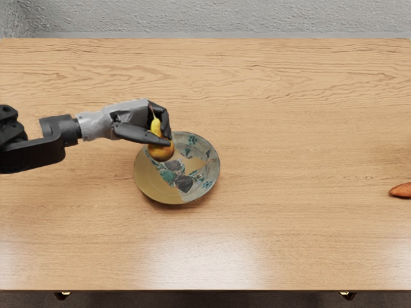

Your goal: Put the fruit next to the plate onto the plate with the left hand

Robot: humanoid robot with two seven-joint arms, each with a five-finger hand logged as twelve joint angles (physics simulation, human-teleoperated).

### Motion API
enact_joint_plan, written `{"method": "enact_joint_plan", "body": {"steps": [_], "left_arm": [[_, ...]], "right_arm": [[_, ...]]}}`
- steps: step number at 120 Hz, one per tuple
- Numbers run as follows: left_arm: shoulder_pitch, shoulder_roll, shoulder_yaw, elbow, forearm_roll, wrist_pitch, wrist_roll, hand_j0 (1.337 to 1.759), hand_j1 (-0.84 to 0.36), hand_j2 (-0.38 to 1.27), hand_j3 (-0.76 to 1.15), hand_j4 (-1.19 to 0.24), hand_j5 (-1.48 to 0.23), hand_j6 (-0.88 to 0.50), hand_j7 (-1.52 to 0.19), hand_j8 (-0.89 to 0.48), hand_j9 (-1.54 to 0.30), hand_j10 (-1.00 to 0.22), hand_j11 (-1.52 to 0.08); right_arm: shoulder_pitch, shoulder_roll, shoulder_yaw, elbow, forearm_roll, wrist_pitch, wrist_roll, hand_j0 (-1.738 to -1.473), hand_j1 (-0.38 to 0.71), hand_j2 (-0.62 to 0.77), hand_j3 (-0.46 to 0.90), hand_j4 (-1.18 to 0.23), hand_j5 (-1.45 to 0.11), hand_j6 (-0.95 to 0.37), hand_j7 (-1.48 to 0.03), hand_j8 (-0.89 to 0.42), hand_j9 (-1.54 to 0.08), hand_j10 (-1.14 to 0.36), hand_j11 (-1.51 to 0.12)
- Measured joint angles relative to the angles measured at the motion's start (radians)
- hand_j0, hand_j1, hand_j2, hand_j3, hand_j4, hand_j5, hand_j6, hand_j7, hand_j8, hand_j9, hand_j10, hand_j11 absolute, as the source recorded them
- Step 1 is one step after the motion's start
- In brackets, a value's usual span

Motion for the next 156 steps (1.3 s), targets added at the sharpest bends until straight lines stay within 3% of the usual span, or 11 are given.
{"method": "enact_joint_plan", "body": {"steps": [31,69,75,88,100,118,140,145,156], "left_arm": [[0.002,-0.003,0.0,-0.001,-0.003,0.003,0.024,1.644,-0.49,0.24,0.0,-0.88,-1.11,-0.79,-1.1,-0.55,-1.11,-0.34,-1.17],[0.002,-0.01,-0.006,-0.003,-0.008,0.001,0.041,1.636,-0.53,0.24,0.0,-0.86,-1.08,-0.81,-1.07,-0.64,-1.07,-0.3,-1.15],[0.002,-0.008,-0.006,-0.002,-0.027,-0.001,0.042,1.641,-0.44,0.21,0.0,-0.76,-0.95,-0.72,-0.95,-0.58,-0.95,-0.32,-1.01],[0.002,-0.008,-0.005,-0.002,-0.086,-0.004,0.044,1.648,-0.15,0.13,0.0,-0.47,-0.59,-0.45,-0.59,-0.37,-0.59,-0.21,-0.62],[0.002,-0.008,-0.006,-0.002,-0.106,-0.005,0.044,1.652,0.04,0.08,0.0,-0.29,-0.37,-0.28,-0.37,-0.23,-0.37,-0.13,-0.39],[0.002,-0.01,-0.007,-0.004,-0.117,-0.005,0.044,1.655,0.19,0.04,0.0,-0.15,-0.19,-0.14,-0.18,-0.12,-0.18,-0.07,-0.2],[-0.002,0.004,-0.007,-0.02,-0.123,-0.005,0.045,1.657,0.28,0.02,0.0,-0.07,-0.08,-0.06,-0.08,-0.05,-0.08,-0.04,-0.09],[-0.005,0.075,-0.007,-0.022,-0.124,-0.005,0.045,1.657,0.29,0.02,0.0,-0.06,-0.07,-0.06,-0.07,-0.05,-0.07,-0.03,-0.07],[0.025,0.35,-0.005,-0.054,-0.124,-0.005,0.043,1.657,0.31,0.01,0.0,-0.04,-0.05,-0.04,-0.05,-0.03,-0.05,-0.02,-0.05]], "right_arm": [[0.0,0.0,0.0,0.0,0.0,0.0,0.0,-1.658,-0.34,0.0,0.0,-0.01,-0.01,-0.01,-0.01,-0.01,-0.01,-0.01,-0.01],[0.0,0.0,0.0,0.0,0.0,0.0,0.0,-1.658,-0.34,0.0,0.0,-0.01,-0.01,-0.01,-0.01,-0.01,-0.01,-0.01,-0.01],[0.0,0.0,0.0,0.0,0.0,0.0,0.0,-1.658,-0.34,0.0,0.0,-0.01,-0.01,-0.01,-0.01,-0.01,-0.01,-0.01,-0.01],[0.0,0.0,0.0,0.0,0.0,0.0,0.0,-1.658,-0.34,0.0,0.0,-0.01,-0.01,-0.01,-0.01,-0.01,-0.01,-0.01,-0.01],[0.0,0.0,0.0,0.0,0.0,0.0,0.0,-1.658,-0.34,0.0,0.0,-0.01,-0.01,-0.01,-0.01,-0.01,-0.01,-0.01,-0.01],[0.0,0.0,0.0,0.0,0.0,0.0,0.0,-1.658,-0.34,0.0,0.0,-0.01,-0.01,-0.01,-0.01,-0.01,-0.01,-0.01,-0.01],[0.0,0.0,0.0,0.0,0.0,0.0,0.0,-1.658,-0.34,0.0,0.0,-0.01,-0.01,-0.01,-0.01,-0.01,-0.01,-0.01,-0.01],[0.0,0.0,0.0,0.0,0.0,0.0,0.0,-1.658,-0.34,0.0,0.0,-0.01,-0.01,-0.01,-0.01,-0.01,-0.01,-0.01,-0.01],[0.0,0.0,0.0,0.0,0.0,0.0,0.0,-1.658,-0.34,0.0,0.0,-0.01,-0.01,-0.01,-0.01,-0.01,-0.01,-0.01,-0.01]]}}
